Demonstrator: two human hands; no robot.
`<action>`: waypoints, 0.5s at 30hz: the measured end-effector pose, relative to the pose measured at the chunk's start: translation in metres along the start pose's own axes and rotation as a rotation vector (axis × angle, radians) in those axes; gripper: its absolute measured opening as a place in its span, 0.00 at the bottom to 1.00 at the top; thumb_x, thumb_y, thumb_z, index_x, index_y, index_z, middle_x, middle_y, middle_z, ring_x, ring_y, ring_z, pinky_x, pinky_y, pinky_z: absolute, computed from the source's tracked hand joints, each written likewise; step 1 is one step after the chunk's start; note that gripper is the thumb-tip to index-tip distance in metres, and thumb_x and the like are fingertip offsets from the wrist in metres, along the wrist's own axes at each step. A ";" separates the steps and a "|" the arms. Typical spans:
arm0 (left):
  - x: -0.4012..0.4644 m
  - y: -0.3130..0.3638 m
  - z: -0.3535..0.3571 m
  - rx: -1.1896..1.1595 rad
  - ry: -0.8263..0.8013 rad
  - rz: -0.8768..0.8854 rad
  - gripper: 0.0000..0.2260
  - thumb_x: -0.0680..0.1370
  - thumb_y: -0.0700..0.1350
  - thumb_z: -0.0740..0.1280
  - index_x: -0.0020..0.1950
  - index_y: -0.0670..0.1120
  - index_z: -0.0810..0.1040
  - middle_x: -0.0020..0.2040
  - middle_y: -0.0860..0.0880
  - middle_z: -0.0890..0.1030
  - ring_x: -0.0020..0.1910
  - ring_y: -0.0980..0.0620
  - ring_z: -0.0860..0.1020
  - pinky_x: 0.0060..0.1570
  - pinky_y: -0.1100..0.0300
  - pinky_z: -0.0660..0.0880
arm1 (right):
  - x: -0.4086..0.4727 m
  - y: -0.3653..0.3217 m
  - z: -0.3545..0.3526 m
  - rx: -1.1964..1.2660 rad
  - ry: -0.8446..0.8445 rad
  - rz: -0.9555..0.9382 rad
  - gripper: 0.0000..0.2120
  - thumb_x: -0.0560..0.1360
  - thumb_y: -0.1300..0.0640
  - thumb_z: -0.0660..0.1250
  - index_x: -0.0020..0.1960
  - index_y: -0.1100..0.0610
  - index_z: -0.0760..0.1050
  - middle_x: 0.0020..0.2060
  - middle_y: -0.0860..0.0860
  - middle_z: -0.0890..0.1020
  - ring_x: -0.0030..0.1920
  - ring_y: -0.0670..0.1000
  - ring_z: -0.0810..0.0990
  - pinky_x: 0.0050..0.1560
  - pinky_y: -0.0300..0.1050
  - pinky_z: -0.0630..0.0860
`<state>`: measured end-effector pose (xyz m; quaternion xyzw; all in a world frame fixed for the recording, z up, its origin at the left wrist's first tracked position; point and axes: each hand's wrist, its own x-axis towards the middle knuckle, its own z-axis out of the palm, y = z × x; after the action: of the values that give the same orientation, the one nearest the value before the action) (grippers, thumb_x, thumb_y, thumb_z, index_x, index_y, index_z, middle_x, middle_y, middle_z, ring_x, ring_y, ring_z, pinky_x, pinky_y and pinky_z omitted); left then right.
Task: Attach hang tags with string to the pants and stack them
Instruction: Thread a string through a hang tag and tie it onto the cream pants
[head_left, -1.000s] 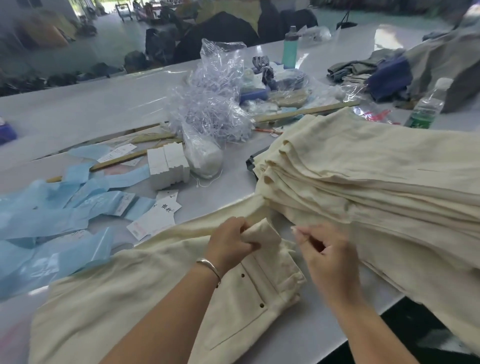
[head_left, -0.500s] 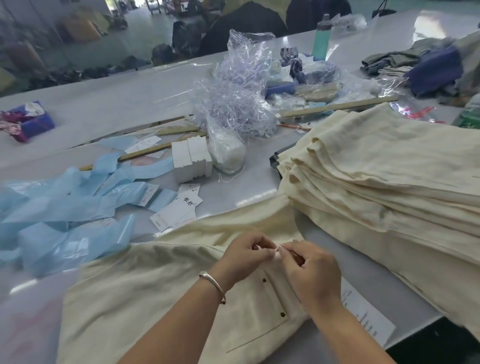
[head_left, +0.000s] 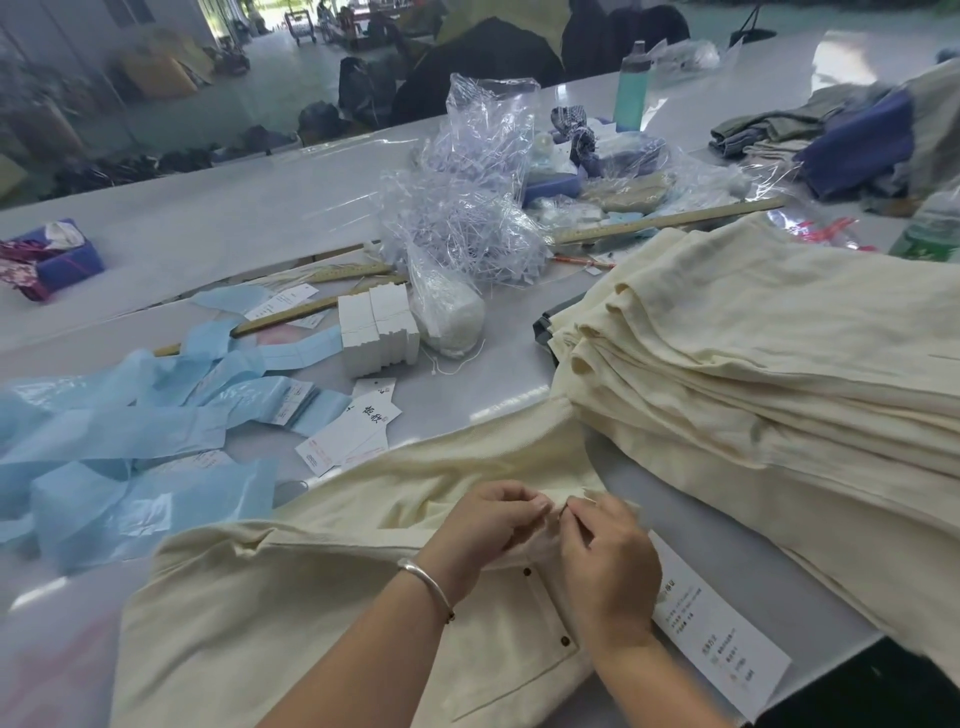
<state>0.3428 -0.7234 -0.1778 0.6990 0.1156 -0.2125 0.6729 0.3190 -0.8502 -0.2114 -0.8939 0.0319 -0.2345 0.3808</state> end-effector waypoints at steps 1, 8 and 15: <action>0.000 -0.001 -0.001 -0.010 0.015 -0.007 0.06 0.78 0.39 0.67 0.41 0.43 0.80 0.29 0.52 0.77 0.23 0.62 0.71 0.24 0.71 0.66 | -0.002 0.001 0.003 0.033 0.022 0.004 0.05 0.67 0.68 0.76 0.39 0.60 0.83 0.39 0.54 0.83 0.35 0.55 0.81 0.31 0.45 0.75; 0.005 -0.002 0.004 -0.136 0.059 -0.141 0.08 0.75 0.42 0.72 0.35 0.46 0.83 0.29 0.52 0.76 0.24 0.59 0.67 0.23 0.68 0.62 | -0.004 0.007 0.011 -0.015 0.020 -0.080 0.06 0.65 0.68 0.78 0.39 0.60 0.84 0.33 0.53 0.78 0.30 0.55 0.77 0.27 0.46 0.73; 0.015 0.005 0.007 -0.234 0.106 -0.356 0.10 0.73 0.42 0.73 0.31 0.47 0.80 0.26 0.53 0.72 0.20 0.59 0.65 0.20 0.68 0.60 | -0.004 0.010 0.005 -0.111 -0.043 -0.193 0.06 0.67 0.64 0.77 0.35 0.59 0.80 0.35 0.52 0.77 0.30 0.53 0.75 0.26 0.44 0.71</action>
<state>0.3574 -0.7331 -0.1802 0.5948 0.2962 -0.2762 0.6944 0.3191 -0.8530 -0.2227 -0.9175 -0.0496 -0.2485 0.3067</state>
